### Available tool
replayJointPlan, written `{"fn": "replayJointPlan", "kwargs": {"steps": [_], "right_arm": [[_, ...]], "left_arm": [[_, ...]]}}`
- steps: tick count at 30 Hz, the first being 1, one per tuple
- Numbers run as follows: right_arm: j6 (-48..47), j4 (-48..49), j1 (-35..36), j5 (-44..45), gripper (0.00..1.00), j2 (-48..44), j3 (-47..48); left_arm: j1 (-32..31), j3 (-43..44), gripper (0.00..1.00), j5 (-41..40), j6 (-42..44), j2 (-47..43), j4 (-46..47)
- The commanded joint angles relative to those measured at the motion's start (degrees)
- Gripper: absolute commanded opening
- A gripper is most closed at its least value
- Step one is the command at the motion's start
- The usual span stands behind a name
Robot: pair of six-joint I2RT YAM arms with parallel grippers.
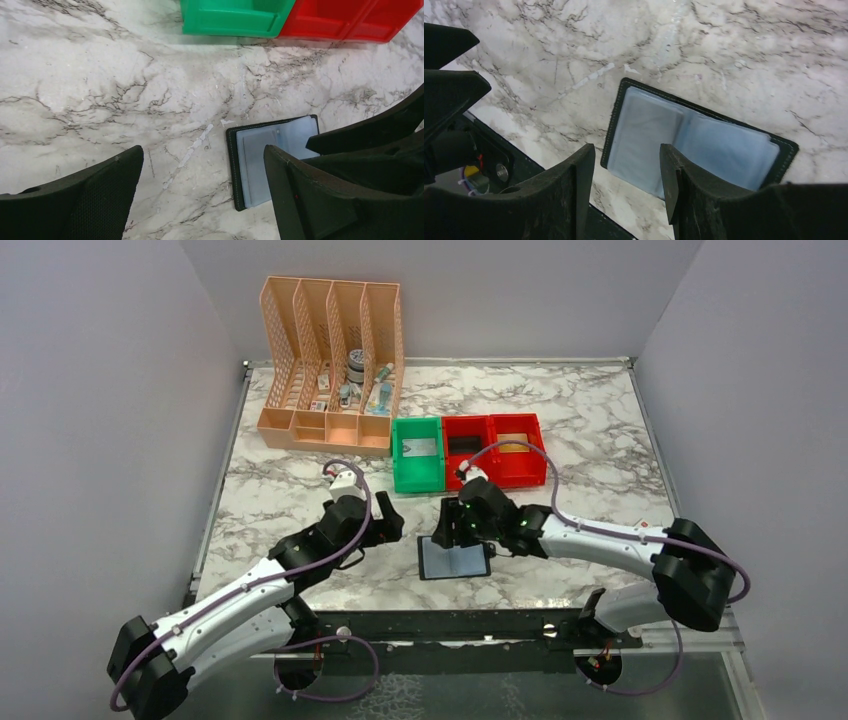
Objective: Take the credit cards out of the card holder
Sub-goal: Remove the credit card from the card holder.
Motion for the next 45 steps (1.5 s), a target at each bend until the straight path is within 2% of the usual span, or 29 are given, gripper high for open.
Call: {"fn": "replayJointPlan", "kwargs": {"steps": [1,7,12,23,31,39,45], "right_arm": [[-2.0,-4.5,4.3,9.1,0.51,4.6,5.8],[-3.8,-7.8,8.1,11.4,0.52,11.6,11.6],[-1.1,-14.0,10.0,16.8,0.55,16.0,15.2],[-0.3,-13.4,10.2,13.6,0.58,21.1,15.1],[1.1,-16.8,10.2,16.4,0.62,24.8,16.4],[0.1,-15.4,10.2,14.4,0.64,23.1,17.3],[1.3,-17.0,10.2,17.5,0.64,25.8,17.0]], "left_arm": [[0.6,-0.8,0.94,-4.6,-2.5,-4.2,-4.1],[0.7,-0.7,0.96,-5.0,-3.0,-4.3,-4.9],[0.7,0.1,0.96,-4.7,-2.7,-3.4,-4.9],[0.7,0.5,0.97,-3.6,-2.5,-2.8,-4.5],[0.7,0.6,0.97,-1.7,-2.4,-1.3,-3.4],[0.9,0.9,0.97,-1.1,-2.4,0.1,-2.4],[0.9,0.6,0.97,-1.2,-2.4,-0.7,-2.4]]}}
